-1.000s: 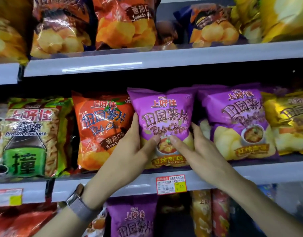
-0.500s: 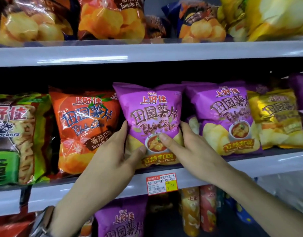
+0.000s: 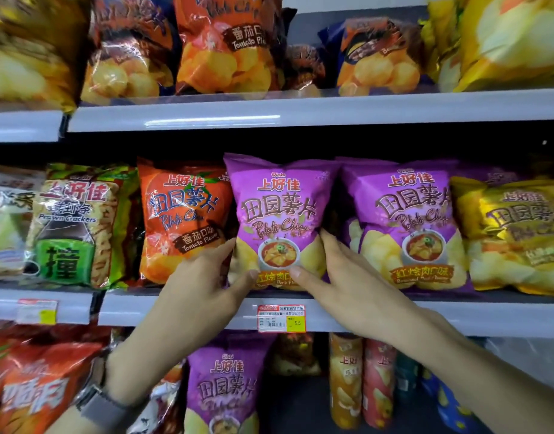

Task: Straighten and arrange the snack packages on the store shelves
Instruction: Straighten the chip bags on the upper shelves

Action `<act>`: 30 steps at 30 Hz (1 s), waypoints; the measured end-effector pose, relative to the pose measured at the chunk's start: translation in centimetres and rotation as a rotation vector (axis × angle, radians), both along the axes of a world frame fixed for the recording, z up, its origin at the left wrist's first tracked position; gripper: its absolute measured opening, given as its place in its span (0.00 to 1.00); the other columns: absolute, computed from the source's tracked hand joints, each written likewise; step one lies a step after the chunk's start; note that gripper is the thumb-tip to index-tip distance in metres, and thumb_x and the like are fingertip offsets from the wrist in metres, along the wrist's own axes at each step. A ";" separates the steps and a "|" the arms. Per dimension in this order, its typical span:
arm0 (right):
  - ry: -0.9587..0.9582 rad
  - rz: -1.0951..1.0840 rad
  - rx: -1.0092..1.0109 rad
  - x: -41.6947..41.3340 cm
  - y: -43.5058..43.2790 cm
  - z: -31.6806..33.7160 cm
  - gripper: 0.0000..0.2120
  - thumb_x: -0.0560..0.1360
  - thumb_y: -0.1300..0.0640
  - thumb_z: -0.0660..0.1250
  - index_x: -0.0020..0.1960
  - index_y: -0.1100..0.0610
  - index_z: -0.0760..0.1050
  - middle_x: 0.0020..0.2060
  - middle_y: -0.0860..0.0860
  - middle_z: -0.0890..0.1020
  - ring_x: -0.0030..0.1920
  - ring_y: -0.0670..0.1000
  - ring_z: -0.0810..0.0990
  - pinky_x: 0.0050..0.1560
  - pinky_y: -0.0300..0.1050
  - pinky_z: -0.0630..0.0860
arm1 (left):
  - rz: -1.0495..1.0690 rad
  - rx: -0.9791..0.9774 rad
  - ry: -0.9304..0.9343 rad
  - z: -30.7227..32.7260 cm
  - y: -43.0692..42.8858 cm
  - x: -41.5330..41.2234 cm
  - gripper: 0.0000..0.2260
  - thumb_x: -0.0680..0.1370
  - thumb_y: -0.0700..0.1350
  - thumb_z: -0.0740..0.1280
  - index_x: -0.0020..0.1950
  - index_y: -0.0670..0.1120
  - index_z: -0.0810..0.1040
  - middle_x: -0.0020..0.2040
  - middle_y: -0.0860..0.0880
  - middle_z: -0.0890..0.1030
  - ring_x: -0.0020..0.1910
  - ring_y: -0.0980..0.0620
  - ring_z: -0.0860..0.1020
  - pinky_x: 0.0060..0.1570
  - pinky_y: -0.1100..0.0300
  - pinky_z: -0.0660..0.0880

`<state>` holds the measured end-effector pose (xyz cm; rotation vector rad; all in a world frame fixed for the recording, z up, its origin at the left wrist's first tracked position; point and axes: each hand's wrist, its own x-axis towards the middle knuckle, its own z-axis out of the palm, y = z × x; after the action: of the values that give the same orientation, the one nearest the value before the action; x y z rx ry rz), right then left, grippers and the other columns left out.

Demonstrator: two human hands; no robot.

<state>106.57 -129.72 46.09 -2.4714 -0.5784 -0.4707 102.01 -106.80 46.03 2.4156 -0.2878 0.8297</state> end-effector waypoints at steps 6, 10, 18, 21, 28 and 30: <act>-0.055 0.073 -0.045 -2.4 -1.9 -0.1 0.43 0.80 0.34 0.61 0.85 0.48 0.44 0.81 0.41 0.55 0.80 0.45 0.57 0.75 0.40 0.59 | 0.155 0.008 -0.029 0.4 -1.1 -2.3 0.22 0.79 0.64 0.64 0.66 0.54 0.83 0.54 0.55 0.88 0.55 0.53 0.86 0.54 0.51 0.81; -0.123 0.080 -0.053 -4.3 -4.8 0.0 0.37 0.81 0.36 0.61 0.83 0.47 0.52 0.79 0.39 0.57 0.78 0.42 0.59 0.72 0.37 0.59 | 0.189 0.009 -0.010 0.7 -3.4 -3.5 0.18 0.80 0.58 0.70 0.66 0.52 0.85 0.51 0.56 0.87 0.51 0.54 0.85 0.54 0.52 0.81; -0.234 -0.018 -0.075 -7.4 -13.0 0.6 0.30 0.81 0.36 0.61 0.79 0.42 0.58 0.74 0.34 0.61 0.72 0.42 0.66 0.70 0.44 0.68 | 0.106 0.098 -0.024 0.8 -13.0 -3.1 0.19 0.78 0.60 0.68 0.63 0.52 0.85 0.48 0.57 0.86 0.48 0.57 0.84 0.48 0.58 0.77; -0.249 -0.116 -0.115 -8.0 -16.9 0.7 0.28 0.80 0.35 0.59 0.78 0.41 0.62 0.74 0.34 0.64 0.73 0.43 0.67 0.70 0.46 0.69 | 0.028 0.142 -0.077 1.4 -16.8 -3.0 0.24 0.77 0.66 0.62 0.66 0.55 0.84 0.49 0.60 0.83 0.50 0.58 0.82 0.53 0.56 0.77; -0.304 -0.379 -0.179 -8.8 -25.4 0.6 0.26 0.79 0.35 0.58 0.74 0.44 0.70 0.72 0.36 0.71 0.71 0.46 0.69 0.68 0.47 0.71 | -0.169 0.160 -0.063 2.1 -25.4 -2.8 0.26 0.79 0.62 0.67 0.76 0.58 0.73 0.61 0.61 0.83 0.55 0.60 0.81 0.59 0.58 0.78; -0.318 -0.422 -0.146 -8.8 -27.5 0.6 0.26 0.78 0.35 0.59 0.73 0.44 0.72 0.71 0.38 0.72 0.71 0.47 0.70 0.68 0.48 0.72 | -0.246 0.149 -0.028 2.1 -27.5 -2.2 0.32 0.79 0.61 0.69 0.82 0.56 0.66 0.64 0.61 0.81 0.56 0.59 0.81 0.61 0.55 0.78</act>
<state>97.81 -157.19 46.67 -2.6827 -0.2086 -1.0322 99.83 -134.32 48.15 2.4403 -0.6646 0.7540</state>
